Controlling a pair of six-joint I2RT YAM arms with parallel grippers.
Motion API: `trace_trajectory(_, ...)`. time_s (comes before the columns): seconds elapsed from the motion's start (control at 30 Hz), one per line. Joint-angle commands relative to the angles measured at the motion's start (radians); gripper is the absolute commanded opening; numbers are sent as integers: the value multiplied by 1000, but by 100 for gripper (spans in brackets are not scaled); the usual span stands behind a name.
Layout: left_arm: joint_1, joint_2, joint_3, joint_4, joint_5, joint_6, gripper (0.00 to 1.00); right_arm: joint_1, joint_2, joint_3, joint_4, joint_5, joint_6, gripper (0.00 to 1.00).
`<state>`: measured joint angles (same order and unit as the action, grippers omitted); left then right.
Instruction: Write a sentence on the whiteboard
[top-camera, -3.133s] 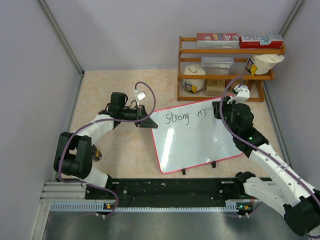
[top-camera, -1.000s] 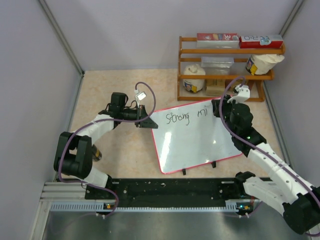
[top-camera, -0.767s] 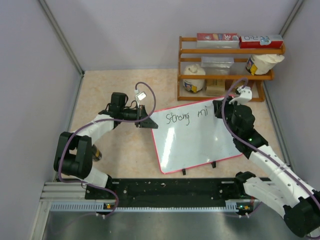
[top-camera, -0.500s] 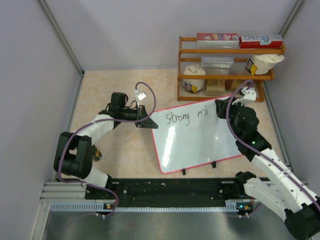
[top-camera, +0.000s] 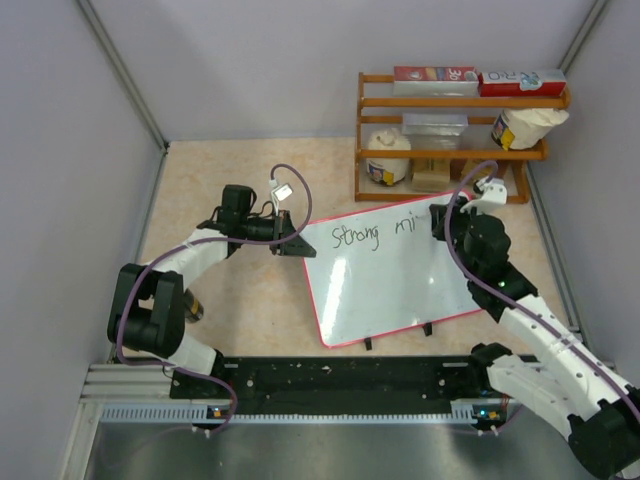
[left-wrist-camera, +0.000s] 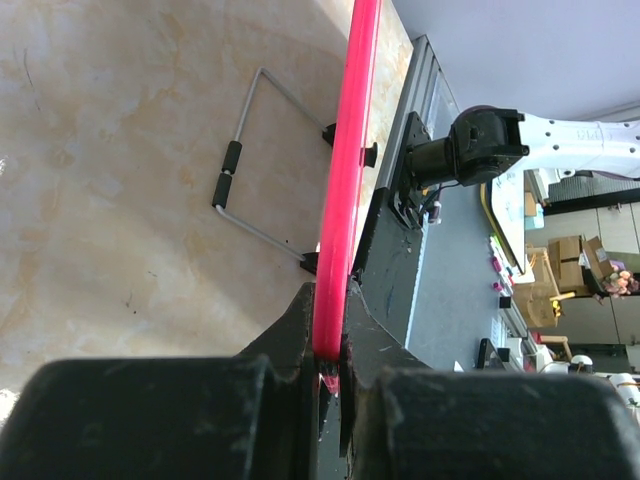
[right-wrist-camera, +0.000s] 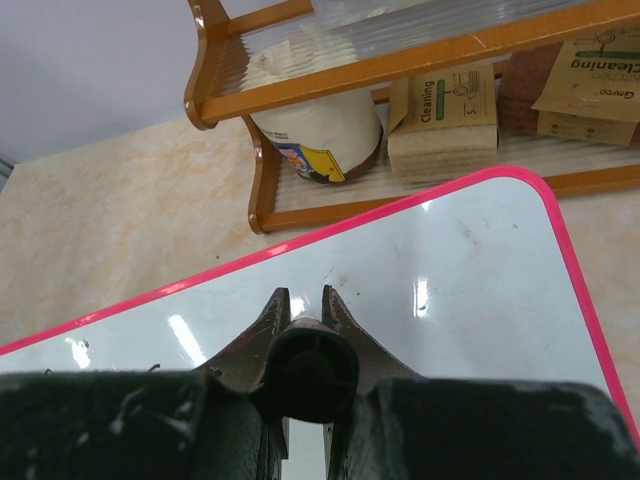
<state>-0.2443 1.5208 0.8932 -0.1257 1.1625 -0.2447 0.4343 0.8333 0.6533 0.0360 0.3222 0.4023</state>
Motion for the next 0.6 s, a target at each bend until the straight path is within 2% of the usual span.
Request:
trace_trajectory(0.0,-46,12,-42,-28,-161,130,0,-14,3,-29,12,17,-5,0)
trace_trajectory(0.57,-47,18,-40,-28,-161,130,0,-14,-79,-93,-61,-12,-10,0)
